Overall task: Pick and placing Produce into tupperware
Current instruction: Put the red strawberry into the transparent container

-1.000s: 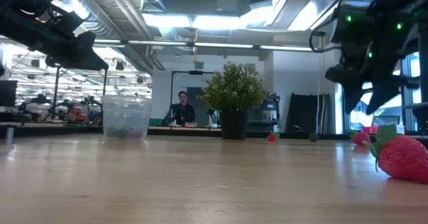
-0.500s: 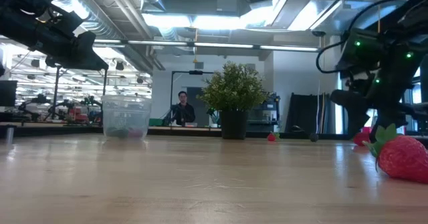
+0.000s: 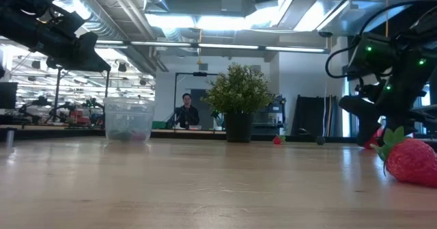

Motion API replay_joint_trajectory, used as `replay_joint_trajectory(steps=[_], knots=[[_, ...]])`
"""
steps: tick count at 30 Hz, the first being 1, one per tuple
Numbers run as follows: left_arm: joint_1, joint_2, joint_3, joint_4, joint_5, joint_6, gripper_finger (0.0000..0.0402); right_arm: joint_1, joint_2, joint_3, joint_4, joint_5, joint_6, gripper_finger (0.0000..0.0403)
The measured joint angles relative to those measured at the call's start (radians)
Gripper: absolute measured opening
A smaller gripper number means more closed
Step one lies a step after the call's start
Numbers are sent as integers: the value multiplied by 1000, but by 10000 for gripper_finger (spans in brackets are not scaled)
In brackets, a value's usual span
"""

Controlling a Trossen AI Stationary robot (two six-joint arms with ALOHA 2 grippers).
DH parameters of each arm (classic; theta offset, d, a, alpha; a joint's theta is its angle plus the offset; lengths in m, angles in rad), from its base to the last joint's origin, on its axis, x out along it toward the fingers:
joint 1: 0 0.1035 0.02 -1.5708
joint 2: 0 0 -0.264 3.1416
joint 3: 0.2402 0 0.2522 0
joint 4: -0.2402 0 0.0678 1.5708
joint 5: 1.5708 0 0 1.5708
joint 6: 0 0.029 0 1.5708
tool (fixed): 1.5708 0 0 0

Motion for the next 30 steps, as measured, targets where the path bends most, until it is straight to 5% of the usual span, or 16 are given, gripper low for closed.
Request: replay_joint_trajectory(steps=[10, 20, 30], knots=[[0, 0, 0, 0, 0, 0, 145, 0, 1, -1, -2, 2, -5, 145], [0, 0, 0, 0, 0, -3, 145, -1, 1, 6, 19, -30, -52, 142], [0, 0, 0, 0, 9, -3, 145, 32, 1, 255, 190, -133, -297, 142]])
